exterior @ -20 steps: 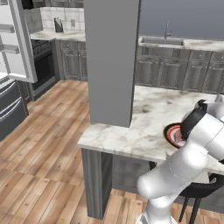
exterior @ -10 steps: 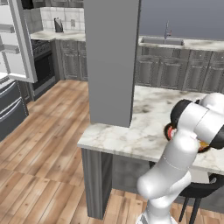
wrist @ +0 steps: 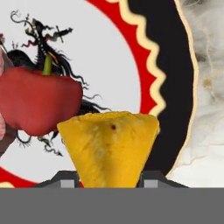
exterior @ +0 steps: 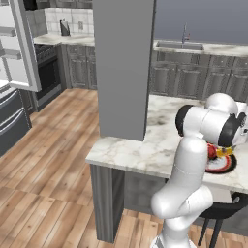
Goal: Take the cheese, steak, and bell pepper from the fridge and place them on the plate on the dining counter to create an appetizer plate.
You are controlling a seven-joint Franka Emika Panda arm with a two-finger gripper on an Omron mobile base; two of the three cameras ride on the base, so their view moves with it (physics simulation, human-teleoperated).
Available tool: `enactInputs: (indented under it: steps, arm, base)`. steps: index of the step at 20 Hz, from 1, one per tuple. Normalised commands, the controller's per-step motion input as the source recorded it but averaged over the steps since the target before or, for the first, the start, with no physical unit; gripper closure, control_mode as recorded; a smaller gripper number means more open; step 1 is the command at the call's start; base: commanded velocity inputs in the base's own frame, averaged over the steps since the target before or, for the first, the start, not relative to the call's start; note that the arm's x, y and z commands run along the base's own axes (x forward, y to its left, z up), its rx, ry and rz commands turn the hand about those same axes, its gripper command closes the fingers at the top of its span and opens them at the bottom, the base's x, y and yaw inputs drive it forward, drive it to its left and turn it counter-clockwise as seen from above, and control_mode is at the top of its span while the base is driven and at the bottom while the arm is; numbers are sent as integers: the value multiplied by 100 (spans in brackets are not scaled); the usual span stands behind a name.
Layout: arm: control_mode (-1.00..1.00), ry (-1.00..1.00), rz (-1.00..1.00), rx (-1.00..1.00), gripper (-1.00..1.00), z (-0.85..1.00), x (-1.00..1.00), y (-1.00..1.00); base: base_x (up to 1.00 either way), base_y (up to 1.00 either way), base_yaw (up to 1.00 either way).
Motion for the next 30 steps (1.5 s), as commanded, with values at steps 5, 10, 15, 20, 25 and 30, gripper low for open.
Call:
enactInputs:
  steps: [5, 10, 15, 20, 25, 30]
  arm:
    - [-100, 0, 3, 0, -100, -13, 3, 0]
    - [-100, 0, 1, 0, -100, -1, 0, 1]
    - [-100, 0, 0, 0, -100, 21, -30, 26]
    - [-100, -4, 0, -3, -100, 50, -70, 30]
    - [-100, -6, 0, -3, -100, 63, -91, 13]
    - [-100, -21, 0, -8, -100, 95, -100, 23]
  base:
    - [0, 0, 0]
    - [0, 0, 0]
    - [0, 0, 0]
    - [0, 0, 0]
    - [0, 0, 0]
    - [0, 0, 0]
